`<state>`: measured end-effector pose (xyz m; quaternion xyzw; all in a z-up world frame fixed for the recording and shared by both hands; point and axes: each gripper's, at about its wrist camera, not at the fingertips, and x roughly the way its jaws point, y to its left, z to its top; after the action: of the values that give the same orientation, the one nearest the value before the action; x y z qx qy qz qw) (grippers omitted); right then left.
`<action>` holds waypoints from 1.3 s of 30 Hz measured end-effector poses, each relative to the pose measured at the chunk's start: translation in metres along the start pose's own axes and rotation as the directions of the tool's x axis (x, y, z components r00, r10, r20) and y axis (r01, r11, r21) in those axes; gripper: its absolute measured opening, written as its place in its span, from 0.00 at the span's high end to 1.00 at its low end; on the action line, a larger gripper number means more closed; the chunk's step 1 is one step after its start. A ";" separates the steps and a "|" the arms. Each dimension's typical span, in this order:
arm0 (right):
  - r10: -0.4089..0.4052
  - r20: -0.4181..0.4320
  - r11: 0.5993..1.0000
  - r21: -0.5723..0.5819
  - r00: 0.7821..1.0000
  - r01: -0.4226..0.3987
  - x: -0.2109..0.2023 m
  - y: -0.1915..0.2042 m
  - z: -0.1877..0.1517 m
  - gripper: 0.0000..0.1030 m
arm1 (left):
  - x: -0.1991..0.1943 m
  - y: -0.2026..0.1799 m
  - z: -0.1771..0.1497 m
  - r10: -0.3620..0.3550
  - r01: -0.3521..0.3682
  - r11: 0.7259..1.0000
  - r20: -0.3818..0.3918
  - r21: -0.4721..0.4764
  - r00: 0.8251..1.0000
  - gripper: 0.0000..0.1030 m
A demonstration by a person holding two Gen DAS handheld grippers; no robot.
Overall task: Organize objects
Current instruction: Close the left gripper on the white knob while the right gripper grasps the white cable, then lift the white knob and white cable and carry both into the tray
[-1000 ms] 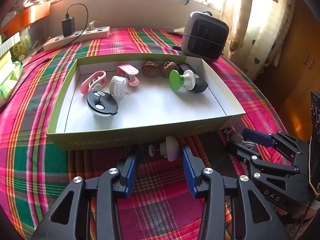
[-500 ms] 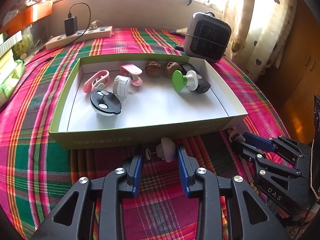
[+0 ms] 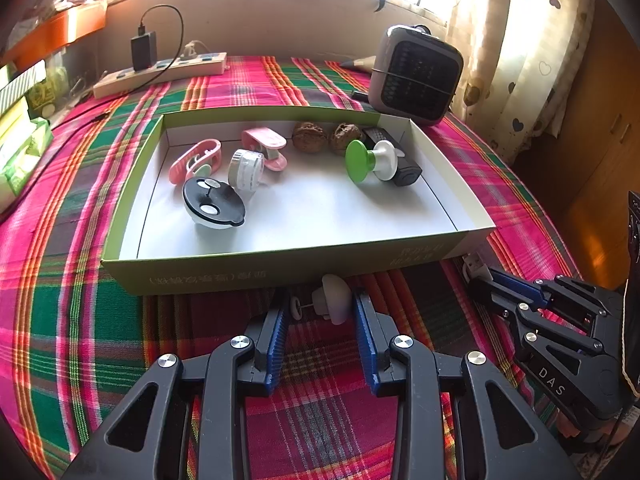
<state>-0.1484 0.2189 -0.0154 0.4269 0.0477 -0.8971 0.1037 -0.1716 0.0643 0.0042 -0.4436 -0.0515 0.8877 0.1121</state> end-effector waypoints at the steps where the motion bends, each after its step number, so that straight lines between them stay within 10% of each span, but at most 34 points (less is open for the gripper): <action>1: 0.001 0.000 1.000 0.001 1.000 -0.001 0.000 0.000 0.000 0.87 | 0.000 0.000 0.000 0.001 -0.001 1.000 0.000 0.000 1.000 0.71; 39: 0.058 0.052 0.998 0.037 0.997 -0.060 -0.019 0.007 0.002 0.88 | -0.015 -0.001 -0.003 0.005 -0.005 1.000 0.023 0.012 1.000 0.71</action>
<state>-0.1367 0.2145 0.0004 0.4069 0.0153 -0.9050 0.1231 -0.1606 0.0615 0.0143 -0.4328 -0.0465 0.8933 0.1119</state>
